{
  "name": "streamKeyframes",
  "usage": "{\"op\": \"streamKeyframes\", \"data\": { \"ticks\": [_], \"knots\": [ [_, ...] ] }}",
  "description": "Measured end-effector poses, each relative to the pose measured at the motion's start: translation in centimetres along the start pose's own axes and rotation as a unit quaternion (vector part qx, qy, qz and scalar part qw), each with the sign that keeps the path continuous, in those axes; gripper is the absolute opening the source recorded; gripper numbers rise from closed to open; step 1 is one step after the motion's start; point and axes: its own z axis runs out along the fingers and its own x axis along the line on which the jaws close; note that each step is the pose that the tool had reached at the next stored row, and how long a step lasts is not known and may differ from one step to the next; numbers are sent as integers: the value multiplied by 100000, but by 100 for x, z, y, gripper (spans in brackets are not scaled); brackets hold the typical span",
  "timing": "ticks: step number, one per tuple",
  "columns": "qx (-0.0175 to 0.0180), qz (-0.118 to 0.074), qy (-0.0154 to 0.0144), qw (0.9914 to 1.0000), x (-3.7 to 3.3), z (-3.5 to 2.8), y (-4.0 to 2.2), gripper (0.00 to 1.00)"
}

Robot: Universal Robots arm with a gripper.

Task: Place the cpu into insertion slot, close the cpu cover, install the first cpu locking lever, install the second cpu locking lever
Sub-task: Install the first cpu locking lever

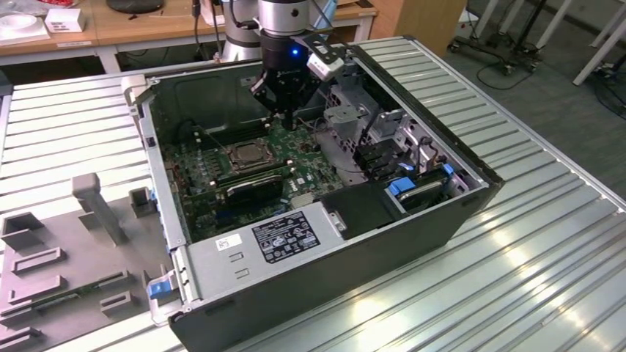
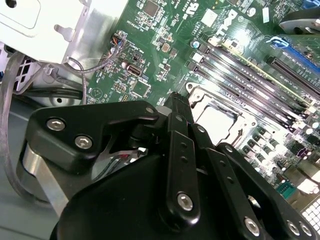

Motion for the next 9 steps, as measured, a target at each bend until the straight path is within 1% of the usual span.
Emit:
{"op": "streamKeyframes", "data": {
  "ticks": [9],
  "knots": [
    [318, 2, -81, 99999, 0, 0, 0, 11]
  ]
}}
